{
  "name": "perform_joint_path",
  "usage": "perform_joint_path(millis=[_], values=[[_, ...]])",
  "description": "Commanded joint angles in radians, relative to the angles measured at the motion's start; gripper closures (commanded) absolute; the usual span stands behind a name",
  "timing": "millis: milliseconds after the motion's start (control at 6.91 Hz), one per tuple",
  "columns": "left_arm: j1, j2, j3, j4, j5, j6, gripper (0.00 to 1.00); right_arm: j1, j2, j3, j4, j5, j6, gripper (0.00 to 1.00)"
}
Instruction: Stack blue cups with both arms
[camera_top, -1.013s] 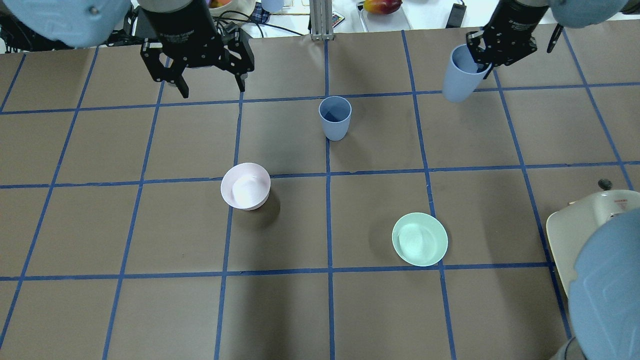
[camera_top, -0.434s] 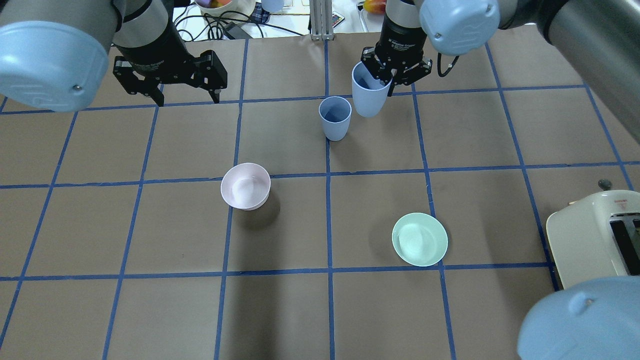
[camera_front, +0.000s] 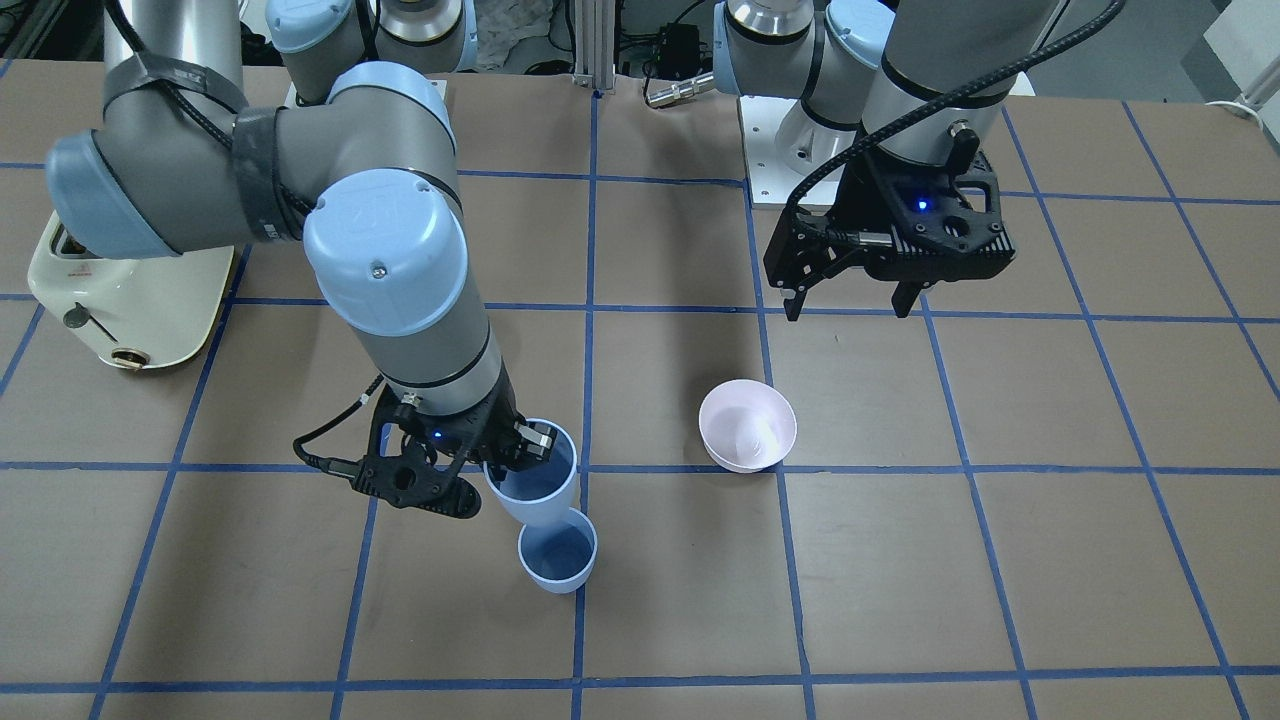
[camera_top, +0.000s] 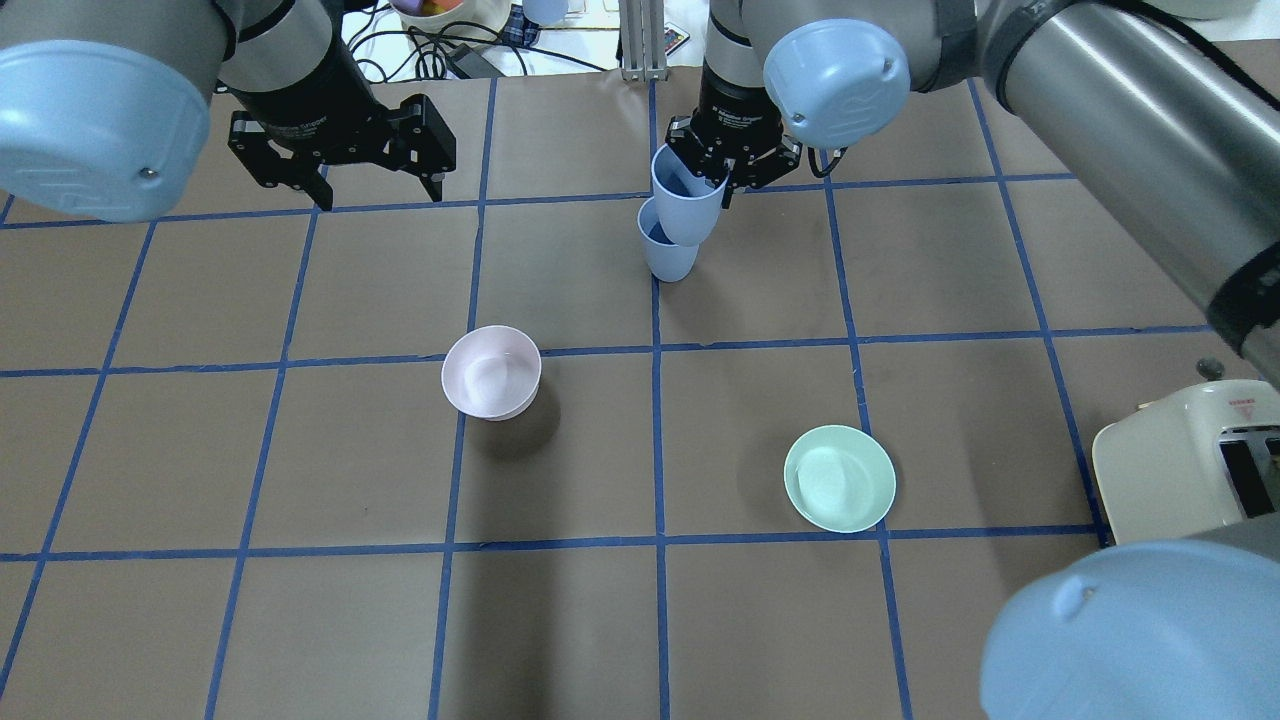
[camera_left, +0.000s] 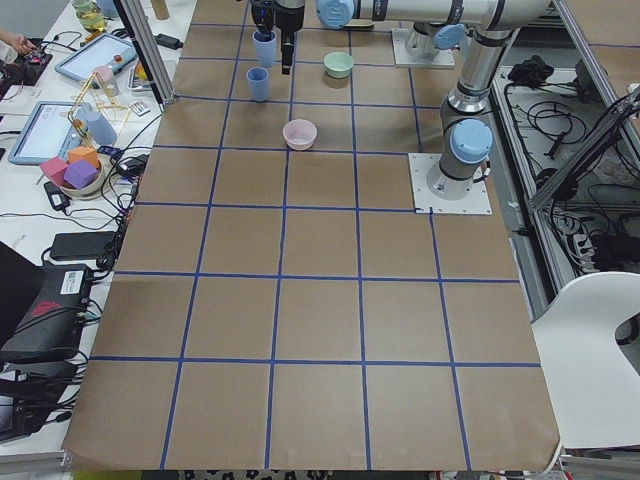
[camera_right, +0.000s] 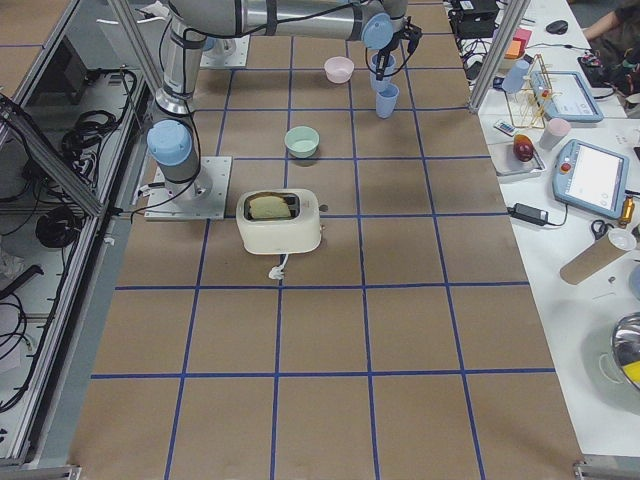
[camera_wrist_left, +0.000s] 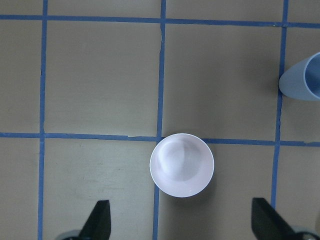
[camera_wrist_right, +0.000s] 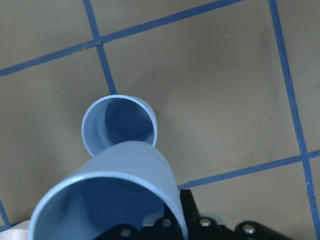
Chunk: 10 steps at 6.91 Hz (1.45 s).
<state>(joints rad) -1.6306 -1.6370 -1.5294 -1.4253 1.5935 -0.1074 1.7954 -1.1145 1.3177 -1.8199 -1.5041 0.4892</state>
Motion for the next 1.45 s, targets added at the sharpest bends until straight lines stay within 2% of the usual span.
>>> perform_joint_path(millis=[0,1013,1158,1303], values=[[-0.002,0.002,0.000,0.006,-0.001,-0.001,0.00,0.005,0.039,0.001,-0.065,0.024,0.009,1.00],[-0.002,0.003,-0.002,0.006,0.002,-0.002,0.00,0.004,0.058,-0.002,-0.070,0.010,0.008,1.00],[-0.002,0.003,-0.002,0.006,0.003,-0.002,0.00,0.002,0.059,0.001,-0.070,0.010,0.006,0.79],[-0.002,0.003,-0.002,0.006,0.003,-0.002,0.00,0.002,0.062,0.000,-0.085,0.010,0.006,0.45]])
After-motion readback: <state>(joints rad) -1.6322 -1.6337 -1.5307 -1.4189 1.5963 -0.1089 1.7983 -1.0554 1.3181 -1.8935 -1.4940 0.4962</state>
